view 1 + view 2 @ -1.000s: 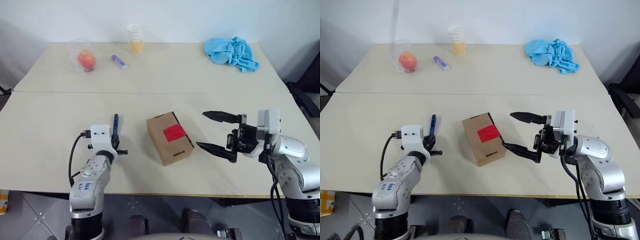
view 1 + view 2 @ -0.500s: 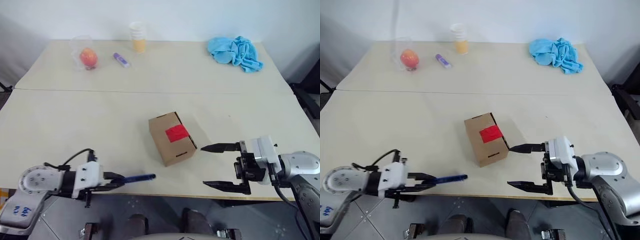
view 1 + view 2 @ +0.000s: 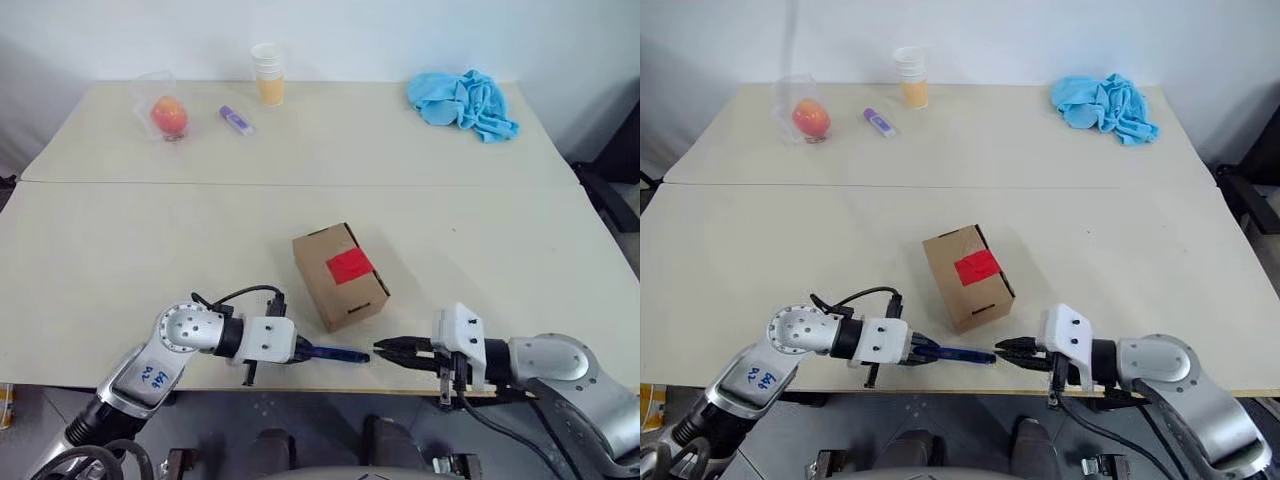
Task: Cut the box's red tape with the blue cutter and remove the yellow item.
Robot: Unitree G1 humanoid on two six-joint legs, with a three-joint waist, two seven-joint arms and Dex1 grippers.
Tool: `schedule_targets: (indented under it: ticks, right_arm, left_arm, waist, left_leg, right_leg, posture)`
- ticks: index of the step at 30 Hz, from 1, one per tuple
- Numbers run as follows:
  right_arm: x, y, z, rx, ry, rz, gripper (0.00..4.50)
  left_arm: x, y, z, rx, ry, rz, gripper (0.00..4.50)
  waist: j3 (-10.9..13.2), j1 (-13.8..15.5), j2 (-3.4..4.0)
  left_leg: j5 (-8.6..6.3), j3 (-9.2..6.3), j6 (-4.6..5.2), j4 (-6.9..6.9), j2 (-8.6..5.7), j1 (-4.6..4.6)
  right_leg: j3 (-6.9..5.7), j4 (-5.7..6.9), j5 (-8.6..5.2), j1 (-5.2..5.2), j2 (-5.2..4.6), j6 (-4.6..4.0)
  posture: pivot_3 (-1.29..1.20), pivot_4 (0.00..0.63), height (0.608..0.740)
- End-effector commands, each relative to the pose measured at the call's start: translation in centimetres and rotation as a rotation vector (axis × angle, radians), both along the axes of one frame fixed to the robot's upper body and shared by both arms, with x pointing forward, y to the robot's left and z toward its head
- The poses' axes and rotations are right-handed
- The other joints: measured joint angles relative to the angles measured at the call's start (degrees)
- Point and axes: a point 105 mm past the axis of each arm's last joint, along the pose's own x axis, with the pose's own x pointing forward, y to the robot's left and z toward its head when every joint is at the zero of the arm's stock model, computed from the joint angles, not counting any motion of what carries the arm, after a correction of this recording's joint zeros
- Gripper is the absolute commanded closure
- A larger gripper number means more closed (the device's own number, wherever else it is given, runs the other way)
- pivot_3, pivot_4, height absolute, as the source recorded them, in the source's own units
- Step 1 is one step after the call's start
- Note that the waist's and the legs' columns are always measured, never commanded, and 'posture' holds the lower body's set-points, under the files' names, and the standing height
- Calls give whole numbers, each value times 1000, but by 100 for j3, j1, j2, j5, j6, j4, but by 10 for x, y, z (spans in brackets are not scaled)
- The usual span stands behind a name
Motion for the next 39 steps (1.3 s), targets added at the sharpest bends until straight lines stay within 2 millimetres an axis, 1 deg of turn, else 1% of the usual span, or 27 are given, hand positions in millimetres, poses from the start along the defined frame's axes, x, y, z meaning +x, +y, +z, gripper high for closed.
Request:
schedule_targets:
  ticks: [1,4,10,13,18,28,34,37,38,39]
  right_arm:
    - [0,4,-5,-39,-13,18,4452]
    - [3,7,-14,-48,-6,12,4452]
    - [13,11,-24,-54,-5,-2,4452]
    - [16,12,-29,-61,2,0,4452]
    - [17,15,-37,-76,13,30,4452]
    - [15,45,-41,-32,14,83,4452]
    - [21,53,-39,-7,4,79,4452]
    - [16,46,-29,37,21,81,4452]
    - [13,41,-22,68,39,74,4452]
    - [6,33,-11,118,67,78,4452]
  left_arm:
    - [-2,-7,-3,15,16,7,4079]
    - [-3,-10,-7,17,36,32,4079]
    - [-3,-15,-8,16,45,57,4079]
    - [-1,-15,-8,18,43,64,4079]
    - [2,-13,-5,27,28,72,4079]
    - [3,-16,-5,29,24,67,4079]
    - [3,-18,-4,28,24,62,4079]
    - [2,-15,-5,26,19,68,4079]
    - [2,-14,-3,12,13,74,4079]
    - [2,-11,-1,-11,0,83,4079]
  waist:
    - [0,22,-1]
    - [-1,19,-1]
    - [-1,17,-1]
    - [-1,18,-1]
    - [-2,17,-2]
    - [-2,12,-2]
    - [-2,12,-2]
    - [-2,13,-2]
    - [-2,18,-2]
    - [-2,16,-2]
  left_leg:
    - [0,-1,1,1,0,0]
    - [0,-5,2,1,-2,0]
    - [0,-6,3,3,-3,2]
    - [0,-6,3,4,-3,3]
    - [0,-9,4,5,-4,4]
    - [3,-10,2,8,-4,6]
    - [4,-10,1,11,-4,6]
    - [4,-10,1,11,-3,6]
    - [4,-10,1,11,-4,5]
    - [4,-11,2,11,-4,4]
  right_leg:
    - [0,1,0,1,0,0]
    - [0,0,0,4,0,0]
    - [0,3,0,7,0,0]
    - [0,3,0,9,0,0]
    - [0,4,0,11,0,0]
    - [0,11,0,11,0,0]
    - [0,14,0,11,0,0]
    - [0,14,0,10,0,0]
    - [0,15,0,10,0,0]
    - [0,14,0,10,0,0]
  posture:
    - [0,150,740]
    - [0,150,740]
    - [0,150,740]
    - [0,150,740]
    - [0,150,740]
    - [0,150,740]
    - [0,150,740]
    - [0,150,740]
    - [0,150,740]
    - [0,150,740]
